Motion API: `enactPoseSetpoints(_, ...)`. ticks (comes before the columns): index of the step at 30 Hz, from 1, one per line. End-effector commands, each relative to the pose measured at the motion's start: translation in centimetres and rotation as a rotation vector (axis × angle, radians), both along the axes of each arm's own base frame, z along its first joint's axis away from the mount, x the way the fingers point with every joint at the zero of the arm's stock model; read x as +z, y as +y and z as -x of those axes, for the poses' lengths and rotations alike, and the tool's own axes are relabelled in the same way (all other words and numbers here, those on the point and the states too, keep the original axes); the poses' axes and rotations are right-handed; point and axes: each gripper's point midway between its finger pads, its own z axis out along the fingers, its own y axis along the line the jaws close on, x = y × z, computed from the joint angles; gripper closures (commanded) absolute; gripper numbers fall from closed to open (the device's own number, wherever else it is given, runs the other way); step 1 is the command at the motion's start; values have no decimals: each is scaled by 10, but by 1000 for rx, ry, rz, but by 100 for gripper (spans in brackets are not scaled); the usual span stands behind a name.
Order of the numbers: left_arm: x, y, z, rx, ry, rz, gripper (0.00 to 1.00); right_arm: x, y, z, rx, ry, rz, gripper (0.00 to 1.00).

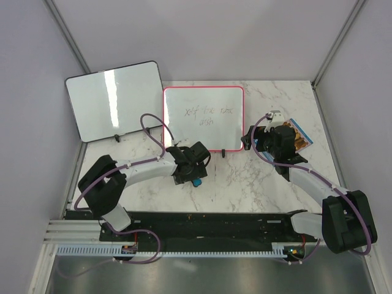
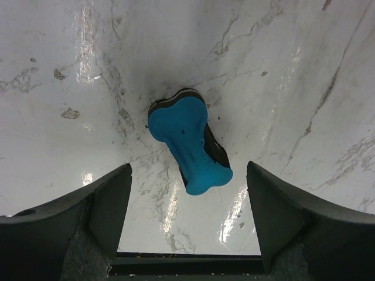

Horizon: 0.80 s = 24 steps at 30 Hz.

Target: Erase the whiteboard

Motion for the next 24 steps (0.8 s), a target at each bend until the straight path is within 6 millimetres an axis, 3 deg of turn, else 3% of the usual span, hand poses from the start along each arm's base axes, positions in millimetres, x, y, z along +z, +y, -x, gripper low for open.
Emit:
enactPoseSetpoints(1,1,-6,-10,55,-31,-3,16,4,4,-1,10,-18,-21,2)
enactPoseSetpoints(10,-7,-17,-18,35,-37,2,34,4,2,0,2,-14,-19,2)
enactPoseSetpoints(12,-6,-19,-20,20,-51,-4,45,5,2,0,2,-17,-20,2)
enactPoseSetpoints(17,-10,-18,-21,8,-52,-24,56,4,3,0,3,-15,-25,2)
enactPoseSetpoints(24,-24,-14,-19,2,-26,-62,56,3,3,0,2,-13,-27,2)
